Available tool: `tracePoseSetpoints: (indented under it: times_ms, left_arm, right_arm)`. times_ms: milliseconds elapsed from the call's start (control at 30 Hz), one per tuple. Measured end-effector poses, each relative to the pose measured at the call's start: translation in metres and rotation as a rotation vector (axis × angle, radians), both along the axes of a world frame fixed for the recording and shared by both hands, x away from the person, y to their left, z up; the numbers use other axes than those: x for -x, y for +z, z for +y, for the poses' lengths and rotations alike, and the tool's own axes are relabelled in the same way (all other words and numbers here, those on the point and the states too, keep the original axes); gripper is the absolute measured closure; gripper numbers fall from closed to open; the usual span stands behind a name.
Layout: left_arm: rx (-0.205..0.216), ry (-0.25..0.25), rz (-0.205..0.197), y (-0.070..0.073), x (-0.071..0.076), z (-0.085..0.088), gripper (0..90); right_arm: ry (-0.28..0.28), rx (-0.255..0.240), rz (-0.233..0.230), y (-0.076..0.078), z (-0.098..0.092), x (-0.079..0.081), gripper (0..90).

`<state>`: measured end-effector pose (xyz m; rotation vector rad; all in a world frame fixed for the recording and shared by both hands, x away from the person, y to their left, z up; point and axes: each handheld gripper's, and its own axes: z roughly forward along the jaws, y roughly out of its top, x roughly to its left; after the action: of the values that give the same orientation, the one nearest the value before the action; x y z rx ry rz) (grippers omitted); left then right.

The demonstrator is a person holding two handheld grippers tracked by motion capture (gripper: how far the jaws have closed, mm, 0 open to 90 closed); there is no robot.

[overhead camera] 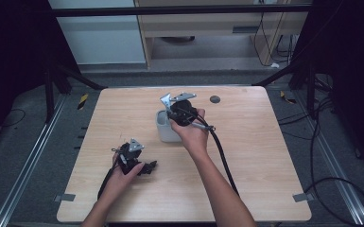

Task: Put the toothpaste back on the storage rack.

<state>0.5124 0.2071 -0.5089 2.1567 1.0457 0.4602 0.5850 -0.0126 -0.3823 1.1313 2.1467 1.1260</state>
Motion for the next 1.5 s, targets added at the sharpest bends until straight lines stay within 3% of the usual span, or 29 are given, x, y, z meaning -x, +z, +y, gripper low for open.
tracePoseSetpoints:
  times_ms: [333,500,867,1500]
  left_arm:
    - [0.000,0.002,-0.001,0.000,0.000,0.000,0.0]
    - [0.000,0.002,-0.001,0.000,0.000,-0.001,0.0]
    - [0.000,0.002,-0.001,0.000,0.000,-0.001,0.0]
    - [-0.001,0.001,0.001,0.000,0.000,-0.001,0.0]
  right_arm:
    - [-0.016,-0.005,-0.004,0.007,-0.012,0.008,51.3]
    - [-0.024,0.000,0.009,0.009,-0.021,0.010,37.9]
    - [-0.023,0.006,-0.008,0.013,-0.045,0.019,11.9]
    - [-0.021,0.049,-0.019,0.002,-0.086,0.035,7.5]
